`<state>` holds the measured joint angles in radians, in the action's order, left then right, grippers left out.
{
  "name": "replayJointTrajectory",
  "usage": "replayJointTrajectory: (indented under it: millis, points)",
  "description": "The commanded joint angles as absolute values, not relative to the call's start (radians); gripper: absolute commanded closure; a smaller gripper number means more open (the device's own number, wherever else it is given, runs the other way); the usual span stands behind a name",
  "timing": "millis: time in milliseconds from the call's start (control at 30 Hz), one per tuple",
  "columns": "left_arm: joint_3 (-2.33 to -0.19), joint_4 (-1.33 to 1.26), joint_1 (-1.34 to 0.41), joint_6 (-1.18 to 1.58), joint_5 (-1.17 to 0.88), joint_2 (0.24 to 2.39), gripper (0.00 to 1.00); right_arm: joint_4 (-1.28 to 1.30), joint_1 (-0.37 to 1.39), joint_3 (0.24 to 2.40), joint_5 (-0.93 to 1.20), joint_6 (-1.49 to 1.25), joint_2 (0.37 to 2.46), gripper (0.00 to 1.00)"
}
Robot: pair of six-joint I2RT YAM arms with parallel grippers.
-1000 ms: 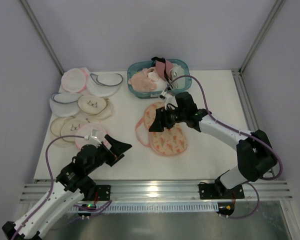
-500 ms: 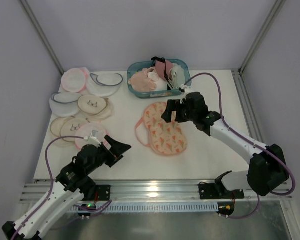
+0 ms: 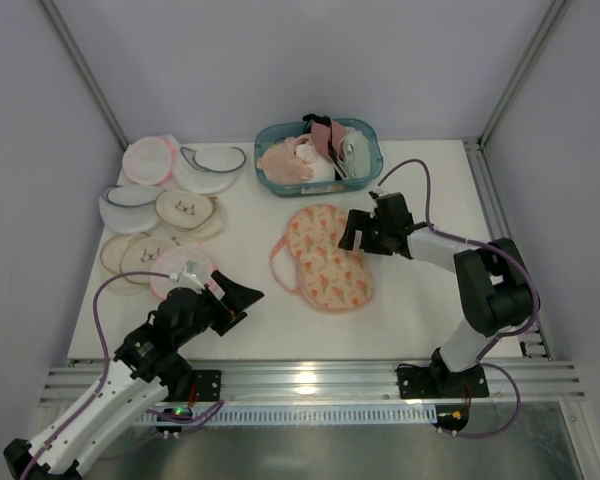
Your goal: Unzip the laundry bag and remove the bra
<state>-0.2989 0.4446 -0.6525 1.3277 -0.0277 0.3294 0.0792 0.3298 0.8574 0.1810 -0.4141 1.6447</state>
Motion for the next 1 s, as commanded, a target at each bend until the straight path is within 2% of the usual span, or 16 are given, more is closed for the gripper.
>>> replayJointTrajectory:
  millis: [0, 67, 167, 200, 233, 267, 333, 367, 533, 867, 900, 933, 967]
  points:
    - [-0.334, 0.439, -0.650, 1.325, -0.031, 0.337, 0.00, 0.008, 0.318, 0.891, 0.283, -0.414, 1.706, 0.05]
    - [-0.336, 0.442, -0.649, 1.324, -0.028, 0.336, 0.01, -0.030, 0.314, 0.887, 0.311, -0.420, 1.726, 0.06]
    - [-0.336, 0.449, -0.650, 1.324, -0.025, 0.328, 0.00, -0.075, 0.308, 0.868, 0.385, -0.434, 1.758, 0.20]
    - [-0.336, 0.449, -0.650, 1.324, -0.023, 0.328, 0.00, -0.083, 0.308, 0.865, 0.402, -0.434, 1.775, 0.31]
    - [-0.336, 0.451, -0.650, 1.322, -0.023, 0.328, 0.01, -0.097, 0.308, 0.859, 0.435, -0.440, 1.781, 0.61]
    - [-0.336, 0.451, -0.650, 1.322, -0.023, 0.328, 0.00, -0.098, 0.308, 0.856, 0.446, -0.442, 1.786, 0.74]
    - [-0.337, 0.451, -0.650, 1.321, -0.025, 0.330, 0.00, -0.110, 0.308, 0.832, 0.465, -0.446, 1.778, 0.96]
    - [-0.337, 0.449, -0.650, 1.321, -0.023, 0.331, 0.01, -0.110, 0.310, 0.822, 0.466, -0.449, 1.770, 0.96]
    - [-0.342, 0.443, -0.650, 1.319, -0.023, 0.330, 0.00, -0.071, 0.351, 0.727, 0.476, -0.425, 1.646, 0.96]
    - [-0.359, 0.423, -0.650, 1.313, -0.035, 0.367, 0.00, -0.008, 0.566, 0.566, 0.319, -0.525, 1.332, 0.96]
    - [-0.364, 0.434, -0.650, 1.309, -0.032, 0.362, 0.01, 0.027, 0.577, 0.540, 0.281, -0.534, 1.303, 0.63]
    - [-0.365, 0.439, -0.650, 1.308, -0.029, 0.359, 0.01, 0.028, 0.590, 0.528, 0.269, -0.544, 1.272, 0.39]
    - [-0.362, 0.439, -0.650, 1.308, -0.025, 0.353, 0.01, 0.028, 0.597, 0.514, 0.256, -0.546, 1.238, 0.08]
